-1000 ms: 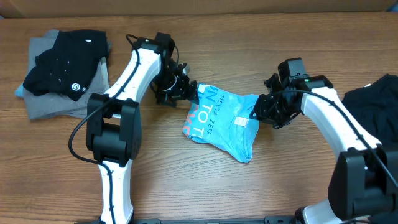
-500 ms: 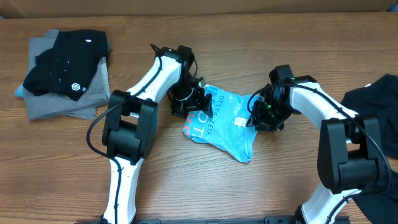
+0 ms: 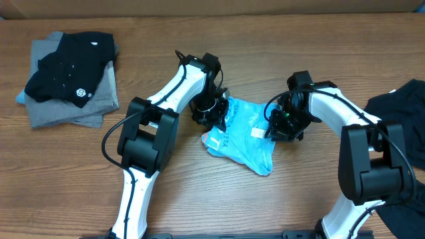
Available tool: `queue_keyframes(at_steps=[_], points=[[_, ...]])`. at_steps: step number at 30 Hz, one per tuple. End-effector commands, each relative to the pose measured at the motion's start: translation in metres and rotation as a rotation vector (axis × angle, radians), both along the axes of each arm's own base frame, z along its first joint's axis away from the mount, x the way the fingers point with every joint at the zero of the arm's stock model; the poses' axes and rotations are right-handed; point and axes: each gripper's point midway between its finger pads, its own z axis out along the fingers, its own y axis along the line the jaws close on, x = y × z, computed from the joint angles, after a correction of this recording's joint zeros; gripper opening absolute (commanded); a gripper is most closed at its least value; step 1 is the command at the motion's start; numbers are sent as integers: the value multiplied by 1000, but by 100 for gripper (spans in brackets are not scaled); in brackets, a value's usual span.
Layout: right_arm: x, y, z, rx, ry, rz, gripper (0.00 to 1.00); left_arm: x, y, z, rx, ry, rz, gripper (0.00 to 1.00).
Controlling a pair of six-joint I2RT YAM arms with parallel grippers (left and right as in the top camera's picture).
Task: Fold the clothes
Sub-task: 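Carry the bundle with the left gripper onto the clothes stack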
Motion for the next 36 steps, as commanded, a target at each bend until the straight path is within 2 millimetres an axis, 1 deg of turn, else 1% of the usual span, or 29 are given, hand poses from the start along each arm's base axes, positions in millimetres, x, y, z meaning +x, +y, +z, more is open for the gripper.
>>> queue_keyframes(at_steps=[1,2,4,6,8,10,11,12,13,15,16,17,21,22,23,26,27,30,32,33,35,36], points=[[7,12,29,94,-77,13,24,32,20,20,29,-88,11,4],[8,15,36,115,-94,18,24,42,27,29,31,-115,14,4],[10,20,54,154,-138,20,25,69,46,56,41,-197,30,4],[12,23,68,177,-180,23,26,98,69,82,59,-292,74,4],[13,23,81,181,-220,26,28,131,97,111,76,-422,115,4],[12,23,90,185,-243,29,29,159,134,132,141,-535,173,4],[11,23,93,185,-250,29,29,170,160,142,196,-584,208,4],[10,23,95,185,-251,29,29,175,179,148,230,-605,239,4],[9,23,95,185,-246,28,29,179,203,155,261,-618,280,4],[4,22,95,182,-225,26,29,178,250,163,313,-619,349,4],[2,22,94,180,-216,25,29,176,269,163,337,-612,381,4],[1,21,94,179,-210,24,29,172,295,163,363,-597,427,4],[0,21,94,179,-208,24,29,147,375,160,411,-519,615,4],[0,22,94,179,-207,25,29,141,394,161,399,-508,663,4],[0,22,94,179,-207,25,29,135,407,162,377,-501,702,4],[0,22,94,179,-208,25,29,123,437,165,281,-499,788,4],[0,22,94,179,-208,25,29,119,448,166,275,-499,812,6],[0,22,94,179,-208,25,29,106,474,166,292,-494,868,30],[0,22,94,179,-207,25,29,100,487,165,319,-491,887,56],[0,22,94,179,-205,25,29,98,493,165,334,-494,895,59],[-2,21,94,178,-197,24,29,96,503,166,343,-506,913,70],[-3,21,94,177,-191,24,29,94,508,166,347,-507,926,87]])
